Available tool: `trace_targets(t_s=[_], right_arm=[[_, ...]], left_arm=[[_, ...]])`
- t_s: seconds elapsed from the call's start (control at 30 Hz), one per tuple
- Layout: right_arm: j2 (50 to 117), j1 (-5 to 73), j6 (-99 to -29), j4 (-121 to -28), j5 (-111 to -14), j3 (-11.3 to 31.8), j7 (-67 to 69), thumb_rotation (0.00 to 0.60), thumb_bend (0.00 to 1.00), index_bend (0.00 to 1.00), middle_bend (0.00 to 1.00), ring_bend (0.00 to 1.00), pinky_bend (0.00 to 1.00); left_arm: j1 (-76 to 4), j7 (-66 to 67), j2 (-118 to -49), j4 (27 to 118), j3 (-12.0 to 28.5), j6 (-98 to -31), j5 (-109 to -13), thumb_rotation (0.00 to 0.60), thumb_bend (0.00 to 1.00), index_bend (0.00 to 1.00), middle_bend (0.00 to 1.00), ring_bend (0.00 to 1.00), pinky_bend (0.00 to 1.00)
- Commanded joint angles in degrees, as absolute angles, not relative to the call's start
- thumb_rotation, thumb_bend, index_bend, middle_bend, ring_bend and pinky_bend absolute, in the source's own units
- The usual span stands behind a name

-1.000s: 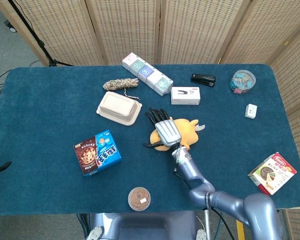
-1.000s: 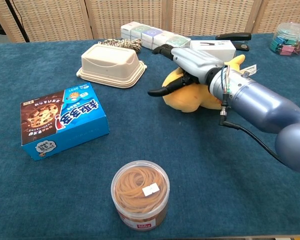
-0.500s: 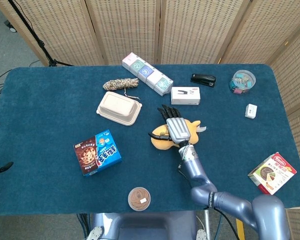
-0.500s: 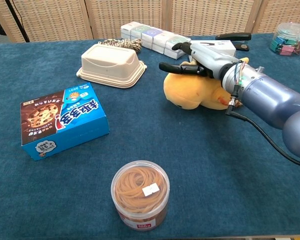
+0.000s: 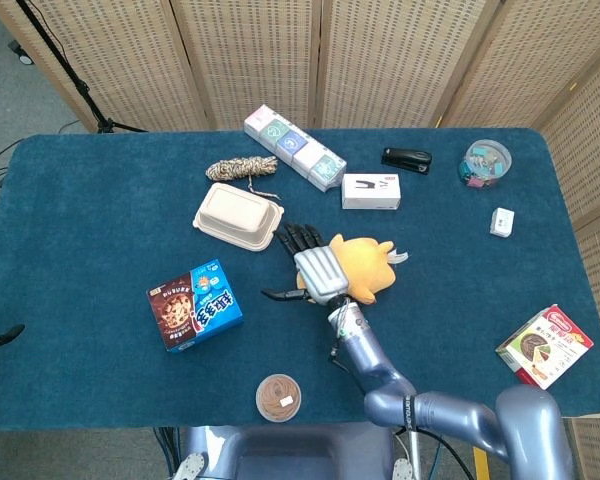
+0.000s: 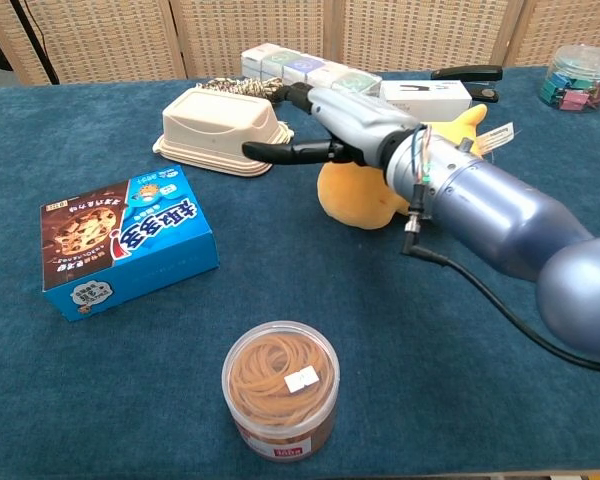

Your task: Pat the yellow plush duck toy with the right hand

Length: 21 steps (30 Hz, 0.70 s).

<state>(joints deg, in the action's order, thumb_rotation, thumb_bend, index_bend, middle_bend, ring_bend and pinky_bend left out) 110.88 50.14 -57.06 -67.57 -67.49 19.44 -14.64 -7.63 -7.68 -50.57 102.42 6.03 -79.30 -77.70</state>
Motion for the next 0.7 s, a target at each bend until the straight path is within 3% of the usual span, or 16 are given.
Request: trace_targets(t_s=[0.03, 0.37, 0.7], right_arm=[[113.1, 51.6, -57.8, -66.8, -68.7, 18.7, -16.6, 0.07, 0.0, 0.0, 0.0, 0.0, 0.0], [118.7, 54.4, -57.6, -56.9, -69.8, 18.2, -19.2, 0.069, 0.0, 0.0, 0.0, 0.0, 0.0], [117.0, 51.7, -56.0, -54.7, -67.4, 19.0, -14.1, 0.067, 0.0, 0.0, 0.0, 0.0, 0.0]], left_arm=[[-7.5, -7.8, -50.6, 102.2, 6.0, -79.5, -77.8, 0.6, 0.0, 0.0, 0.0, 0.0, 0.0], [-7.7, -6.7, -50.9, 102.3, 5.8, -79.3, -78.1, 0.6, 0.0, 0.0, 0.0, 0.0, 0.0], [-8.0, -5.5, -51.3, 102.5, 5.6, -78.8, -78.1, 0.6, 0.0, 0.0, 0.0, 0.0, 0.0]])
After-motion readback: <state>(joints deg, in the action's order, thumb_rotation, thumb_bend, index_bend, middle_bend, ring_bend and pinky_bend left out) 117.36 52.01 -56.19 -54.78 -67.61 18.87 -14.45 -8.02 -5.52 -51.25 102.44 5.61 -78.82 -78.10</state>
